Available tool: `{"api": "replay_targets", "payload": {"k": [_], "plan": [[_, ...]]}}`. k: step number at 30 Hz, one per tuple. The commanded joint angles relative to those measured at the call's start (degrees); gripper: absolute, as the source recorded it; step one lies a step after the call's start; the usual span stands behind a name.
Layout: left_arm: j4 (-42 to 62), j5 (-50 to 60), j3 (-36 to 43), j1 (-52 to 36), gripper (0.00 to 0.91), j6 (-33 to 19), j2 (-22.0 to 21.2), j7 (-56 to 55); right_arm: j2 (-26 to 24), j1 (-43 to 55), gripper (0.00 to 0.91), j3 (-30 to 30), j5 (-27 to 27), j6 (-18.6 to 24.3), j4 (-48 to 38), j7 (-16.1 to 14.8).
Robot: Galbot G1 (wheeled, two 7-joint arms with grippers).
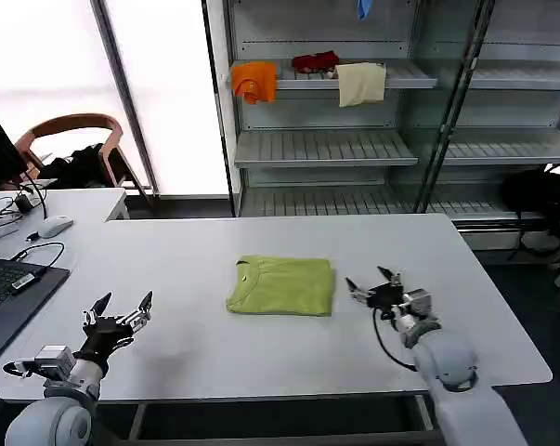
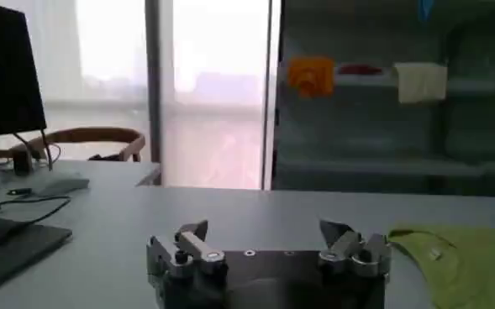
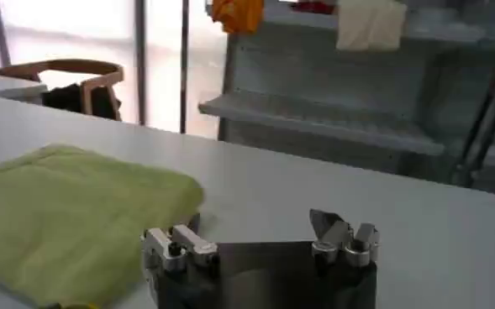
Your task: Fold and organize the clothes.
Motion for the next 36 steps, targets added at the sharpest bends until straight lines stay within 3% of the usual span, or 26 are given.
{"api": "replay_targets", "payload": {"k": [1, 8, 17, 36], "plan": [[1.9, -2.59, 0.31, -1.47, 0.907, -0.49, 0.0, 0.07, -10.98, -3.01, 0.907, 10.74, 5.17, 7.33, -4.08, 1.98], [3.36, -3.82, 0.88, -1.86, 0.907, -4.45, 0.25, 1.01, -10.58, -4.55, 0.907, 10.35, 5.38, 7.61, -2.96, 2.27], [2.93, -4.88, 0.05, -0.98, 0.907, -4.84, 0.55, 1.29, -8.99, -4.24, 0.907, 9.27, 4.82, 6.51, -2.96, 3.54], [4.43, -4.91, 0.52, -1.34, 0.907, -5.47, 0.8, 1.37, -8.5, -3.78, 0.907, 9.66, 5.89, 8.4, -0.57, 4.33]]}}
